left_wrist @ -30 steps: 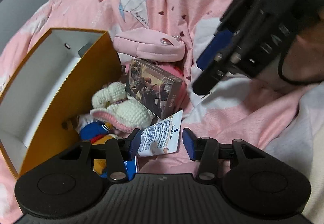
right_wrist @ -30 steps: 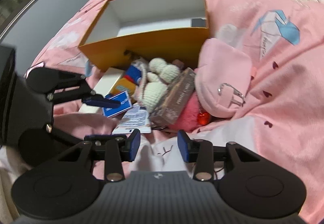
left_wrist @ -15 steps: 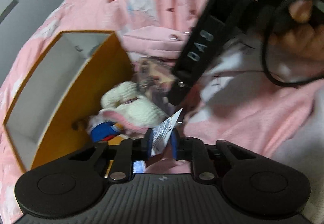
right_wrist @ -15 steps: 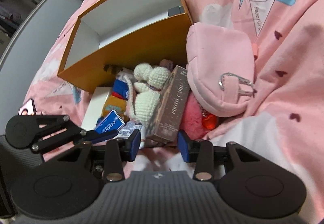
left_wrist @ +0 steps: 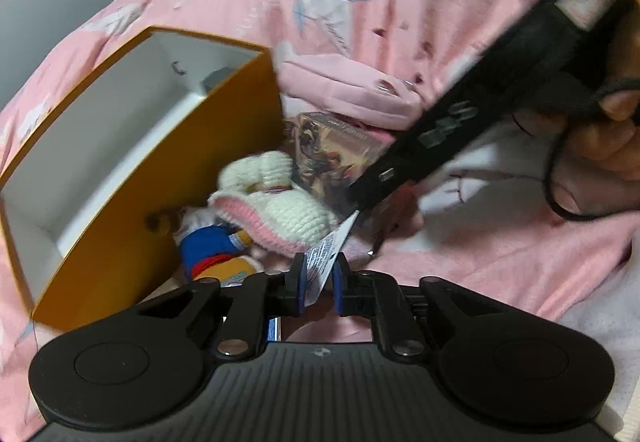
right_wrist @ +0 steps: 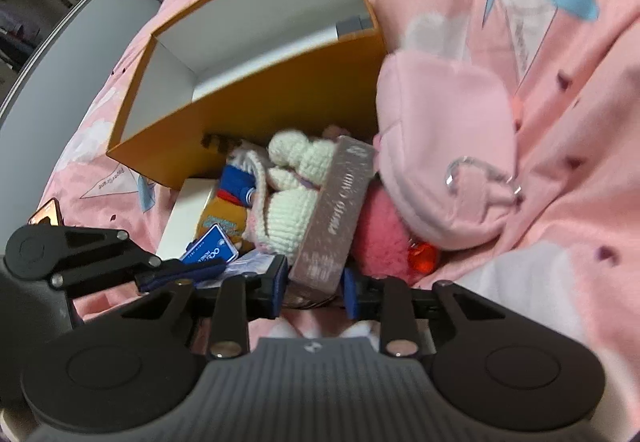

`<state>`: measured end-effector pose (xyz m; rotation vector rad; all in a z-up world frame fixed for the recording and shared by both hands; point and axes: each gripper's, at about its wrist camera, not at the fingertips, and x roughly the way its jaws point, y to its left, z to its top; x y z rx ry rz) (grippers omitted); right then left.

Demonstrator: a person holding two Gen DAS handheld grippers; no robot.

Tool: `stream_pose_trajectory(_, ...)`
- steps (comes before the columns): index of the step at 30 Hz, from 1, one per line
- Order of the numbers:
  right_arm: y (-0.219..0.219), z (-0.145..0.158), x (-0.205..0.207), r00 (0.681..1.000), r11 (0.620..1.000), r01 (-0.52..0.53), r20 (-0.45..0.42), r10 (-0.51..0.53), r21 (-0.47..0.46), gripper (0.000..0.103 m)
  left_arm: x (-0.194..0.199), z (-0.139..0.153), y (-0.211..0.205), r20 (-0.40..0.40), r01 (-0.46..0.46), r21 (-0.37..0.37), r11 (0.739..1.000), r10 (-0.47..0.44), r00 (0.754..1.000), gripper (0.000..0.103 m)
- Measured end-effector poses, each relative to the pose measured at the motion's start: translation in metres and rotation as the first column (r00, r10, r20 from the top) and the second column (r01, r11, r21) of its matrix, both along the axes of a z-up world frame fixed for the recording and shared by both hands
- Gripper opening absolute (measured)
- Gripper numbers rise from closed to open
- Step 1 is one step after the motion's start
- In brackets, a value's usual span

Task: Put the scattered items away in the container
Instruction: 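Grasp the white card with the left tool while the right tool grasps the photo card box, then carry the white card with the left tool while the right tool lowers the photo card box into the box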

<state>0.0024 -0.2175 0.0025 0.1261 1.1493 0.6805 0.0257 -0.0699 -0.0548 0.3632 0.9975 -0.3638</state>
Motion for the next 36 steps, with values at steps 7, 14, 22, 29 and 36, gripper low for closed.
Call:
stream_pose_trajectory(7,-0.003,0.032,0.0,0.993,0.998,-0.068,0.095,0.069,-0.014,0.026,-0.003,0.01,0.042,-0.058,-0.198,-0.133,0.971,0.192,0.98,0.004)
stream_pose_trajectory(14,0.0,0.039,-0.003,0.984,0.99,-0.135,0.106,0.14,-0.051,0.025,-0.005,0.006,0.057,-0.101,-0.266,-0.174,0.948,0.251,0.963,0.004)
stream_pose_trajectory(22,0.011,0.027,-0.003,0.983,0.988,-0.136,0.111,0.144,-0.073,0.026,0.002,0.002,0.047,-0.094,-0.242,-0.158,0.957,0.23,0.969,0.005)
stream_pose_trajectory(29,0.012,0.034,-0.005,0.973,0.979,-0.181,0.131,0.192,-0.09,0.025,0.003,0.013,0.057,-0.098,-0.294,-0.218,0.931,0.279,0.955,0.005)
stream_pose_trajectory(36,0.01,0.065,0.003,0.965,0.986,-0.164,0.203,0.164,-0.017,0.025,0.006,0.047,0.076,-0.067,-0.367,-0.337,0.867,0.367,0.928,0.004)
